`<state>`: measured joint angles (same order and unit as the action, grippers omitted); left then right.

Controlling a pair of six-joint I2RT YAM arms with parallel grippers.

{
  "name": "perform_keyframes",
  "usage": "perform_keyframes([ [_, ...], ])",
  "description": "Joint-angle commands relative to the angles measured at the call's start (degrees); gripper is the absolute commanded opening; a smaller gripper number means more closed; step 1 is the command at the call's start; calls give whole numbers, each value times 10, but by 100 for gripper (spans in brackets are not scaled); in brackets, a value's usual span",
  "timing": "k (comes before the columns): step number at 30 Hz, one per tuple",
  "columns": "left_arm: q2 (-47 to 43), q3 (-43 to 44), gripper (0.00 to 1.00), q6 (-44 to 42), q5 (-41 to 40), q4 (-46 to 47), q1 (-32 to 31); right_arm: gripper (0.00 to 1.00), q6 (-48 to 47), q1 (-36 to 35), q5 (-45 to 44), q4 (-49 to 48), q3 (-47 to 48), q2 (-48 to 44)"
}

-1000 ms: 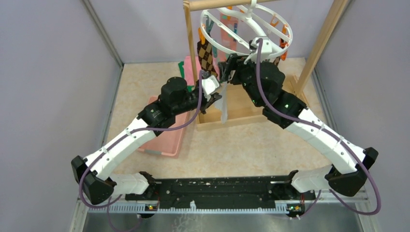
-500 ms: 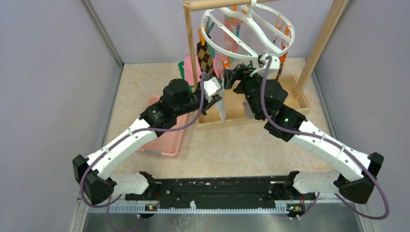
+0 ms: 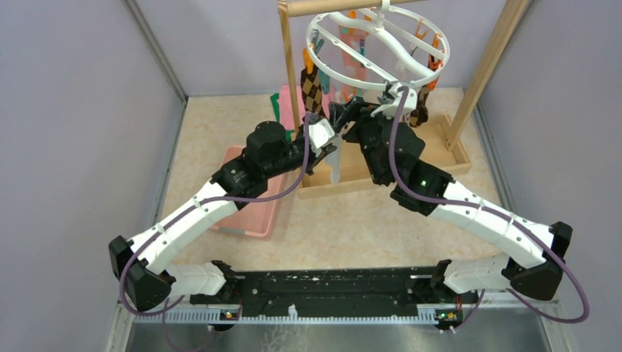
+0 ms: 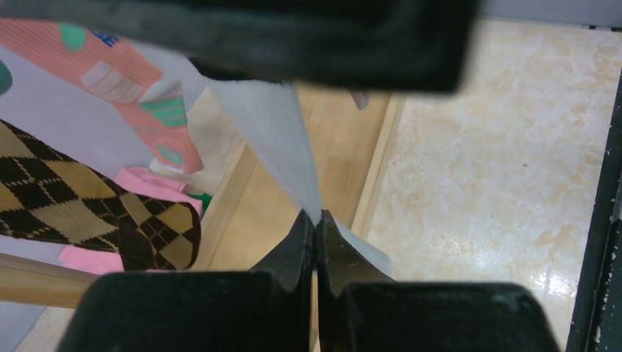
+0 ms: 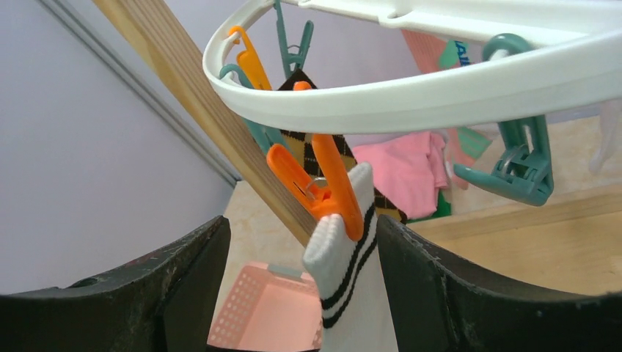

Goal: Remove the socks clipped to the hanger

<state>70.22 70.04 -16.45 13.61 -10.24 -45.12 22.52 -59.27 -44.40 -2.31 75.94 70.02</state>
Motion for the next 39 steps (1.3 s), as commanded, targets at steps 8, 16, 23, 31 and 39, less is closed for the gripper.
perform_keyframes([
  [8, -20, -5, 0, -11, -3, 26, -8, 67, -119, -6, -78, -35, 94, 60],
  [16, -25, -10, 0, -10, -3, 26, -11, 55, -144, 13, -53, -35, 108, 66],
  [23, -24, -9, 0, -12, -1, 25, -12, 53, -121, 45, 2, -4, 125, 73],
  [31, -20, -3, 0, -14, 2, 27, -15, 55, -79, 69, 51, 33, 142, 83],
  [39, -15, -6, 0, -19, -8, 26, -20, 60, -68, 72, 61, 28, 139, 79],
])
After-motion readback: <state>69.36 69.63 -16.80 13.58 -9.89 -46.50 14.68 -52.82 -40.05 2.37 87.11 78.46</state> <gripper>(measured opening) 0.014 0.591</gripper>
